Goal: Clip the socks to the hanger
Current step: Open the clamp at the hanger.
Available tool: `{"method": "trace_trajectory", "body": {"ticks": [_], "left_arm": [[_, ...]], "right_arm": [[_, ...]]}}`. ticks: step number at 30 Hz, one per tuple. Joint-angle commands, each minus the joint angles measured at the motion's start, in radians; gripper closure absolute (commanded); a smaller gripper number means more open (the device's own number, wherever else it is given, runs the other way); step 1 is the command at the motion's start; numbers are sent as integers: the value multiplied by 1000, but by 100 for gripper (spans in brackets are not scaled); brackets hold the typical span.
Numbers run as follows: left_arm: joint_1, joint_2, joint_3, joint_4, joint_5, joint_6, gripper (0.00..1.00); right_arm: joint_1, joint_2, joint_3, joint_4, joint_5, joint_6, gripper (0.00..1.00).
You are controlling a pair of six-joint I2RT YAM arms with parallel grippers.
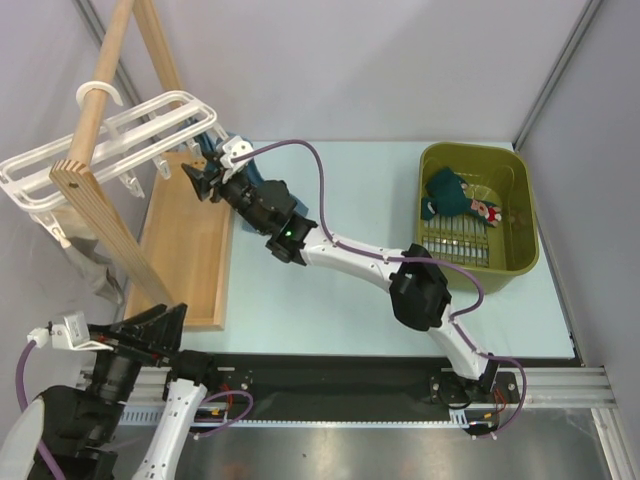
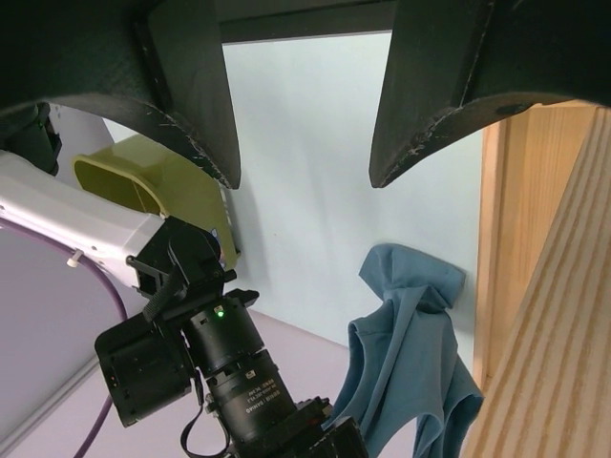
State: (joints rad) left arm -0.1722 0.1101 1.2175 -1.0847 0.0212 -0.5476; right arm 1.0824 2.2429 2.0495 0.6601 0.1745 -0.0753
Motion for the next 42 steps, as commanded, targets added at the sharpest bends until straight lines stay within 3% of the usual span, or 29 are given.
{"method": "trace_trajectory", "body": {"ticks": [1, 10, 16, 20, 29, 37, 42], "left_arm": [[7, 51, 17, 35, 42, 31, 38], [5, 80, 19, 58, 77, 26, 39], [5, 115, 34, 89, 112, 38, 41], [7, 148, 47, 120, 135, 48, 46], [13, 310, 54, 245, 207, 29, 50], [14, 436, 128, 382, 120, 40, 51], [13, 555, 189, 473, 148, 20, 51]], "right_arm": [[-9, 11, 69, 38, -9, 0, 46], [-22, 38, 118, 29, -18, 19, 48], [-26, 29, 106, 19, -41, 35, 67], [-32, 15, 83, 29, -64, 61, 74], [-52, -98, -32, -17, -122, 104, 100], [-116, -158, -69, -73, -227, 195, 100], [-141, -163, -54, -111, -283, 230, 100]]}}
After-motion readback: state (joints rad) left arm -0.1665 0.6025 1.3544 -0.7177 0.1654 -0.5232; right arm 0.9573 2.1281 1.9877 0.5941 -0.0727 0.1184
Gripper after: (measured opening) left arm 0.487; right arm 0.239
